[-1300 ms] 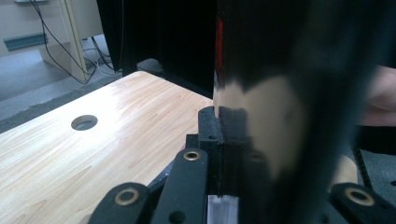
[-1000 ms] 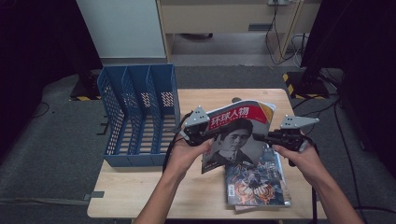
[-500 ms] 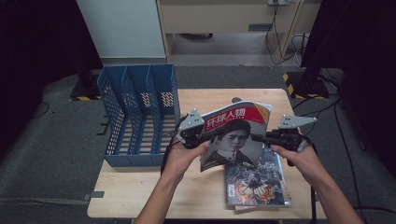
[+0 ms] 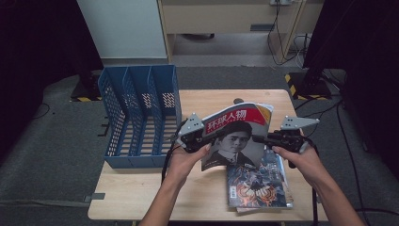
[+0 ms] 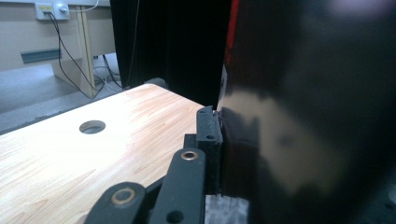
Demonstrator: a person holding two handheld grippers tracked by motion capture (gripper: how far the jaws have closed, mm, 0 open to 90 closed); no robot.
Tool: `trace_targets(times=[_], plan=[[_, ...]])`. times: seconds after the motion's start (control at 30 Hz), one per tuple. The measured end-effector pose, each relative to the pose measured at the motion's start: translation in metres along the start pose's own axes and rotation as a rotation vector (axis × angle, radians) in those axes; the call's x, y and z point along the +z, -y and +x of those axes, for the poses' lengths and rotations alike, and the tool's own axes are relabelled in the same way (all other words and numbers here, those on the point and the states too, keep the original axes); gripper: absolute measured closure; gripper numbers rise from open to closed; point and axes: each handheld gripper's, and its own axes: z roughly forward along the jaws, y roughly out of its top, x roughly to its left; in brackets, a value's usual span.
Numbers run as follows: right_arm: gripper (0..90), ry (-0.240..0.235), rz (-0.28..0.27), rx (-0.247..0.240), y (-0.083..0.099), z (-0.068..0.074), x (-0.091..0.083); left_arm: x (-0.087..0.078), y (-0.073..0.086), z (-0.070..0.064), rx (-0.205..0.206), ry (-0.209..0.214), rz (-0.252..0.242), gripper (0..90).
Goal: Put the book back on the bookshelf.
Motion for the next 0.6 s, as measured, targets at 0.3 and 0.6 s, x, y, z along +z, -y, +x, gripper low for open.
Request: trace_targets(times=[0.3,0.6], plan=[[64.3,0.033,-0.015,0.030,0.004,-0.005,-0.001,0.000,-0.001,-0.008,0.008,0.008,-0.045,86.3],[31.8,0.116,0.032,0.068,0.037,-0.009,0.002,-0.006,-0.011,-0.006,0.022,-0.005,-0.054,86.4]])
